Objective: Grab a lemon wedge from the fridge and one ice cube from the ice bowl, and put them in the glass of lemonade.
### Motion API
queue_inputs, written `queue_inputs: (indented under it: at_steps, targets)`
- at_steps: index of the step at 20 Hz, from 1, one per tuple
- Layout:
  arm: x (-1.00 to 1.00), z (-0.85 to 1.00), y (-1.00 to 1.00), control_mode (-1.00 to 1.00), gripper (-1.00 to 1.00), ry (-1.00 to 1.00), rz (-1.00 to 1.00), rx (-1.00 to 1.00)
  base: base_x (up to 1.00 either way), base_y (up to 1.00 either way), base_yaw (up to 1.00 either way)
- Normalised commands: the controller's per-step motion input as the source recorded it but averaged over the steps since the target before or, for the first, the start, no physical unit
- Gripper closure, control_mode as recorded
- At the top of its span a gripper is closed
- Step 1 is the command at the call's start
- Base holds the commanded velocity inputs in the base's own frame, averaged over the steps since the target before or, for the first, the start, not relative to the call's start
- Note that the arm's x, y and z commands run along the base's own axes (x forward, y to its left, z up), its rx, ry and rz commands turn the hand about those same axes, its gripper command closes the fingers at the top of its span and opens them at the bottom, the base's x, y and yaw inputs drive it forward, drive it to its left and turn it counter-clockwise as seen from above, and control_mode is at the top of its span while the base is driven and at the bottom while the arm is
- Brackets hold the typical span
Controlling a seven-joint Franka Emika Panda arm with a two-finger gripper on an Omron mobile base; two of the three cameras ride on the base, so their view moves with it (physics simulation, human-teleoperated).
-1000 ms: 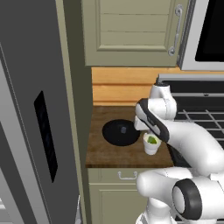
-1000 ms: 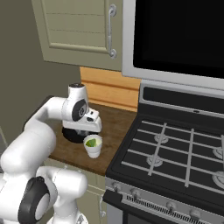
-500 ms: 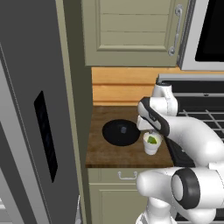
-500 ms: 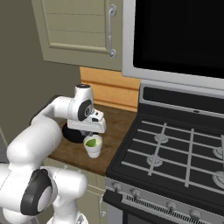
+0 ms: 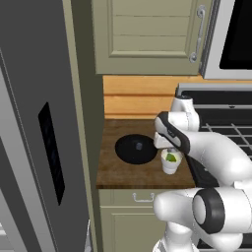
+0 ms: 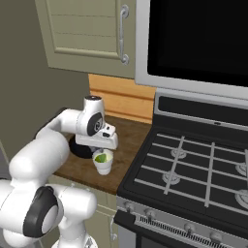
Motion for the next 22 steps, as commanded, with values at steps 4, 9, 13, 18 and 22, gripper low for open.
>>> queue_inputs:
  at_steps: [4,9,13,18,22]
  targets:
    - [0.0,-0.05,-0.29,-1.0,1.0,0.0,0.0,0.0,0.0,0.0,0.0]
    - [-0.06,-0.07,-0.21,-1.0,1.0,0.0,0.0,0.0,0.0,0.0,0.0]
    - [-0.03,0.0,0.04,-1.0,1.0,0.0,0.01,0.0,0.0,0.0,0.0]
    - [0.26,0.0,0.06,-1.0,1.0,0.0,0.0,0.0,0.0,0.0,0.0]
    - [0.16,0.0,0.0,-1.0,1.0,0.0,0.0,0.0,0.0,0.0,0.0]
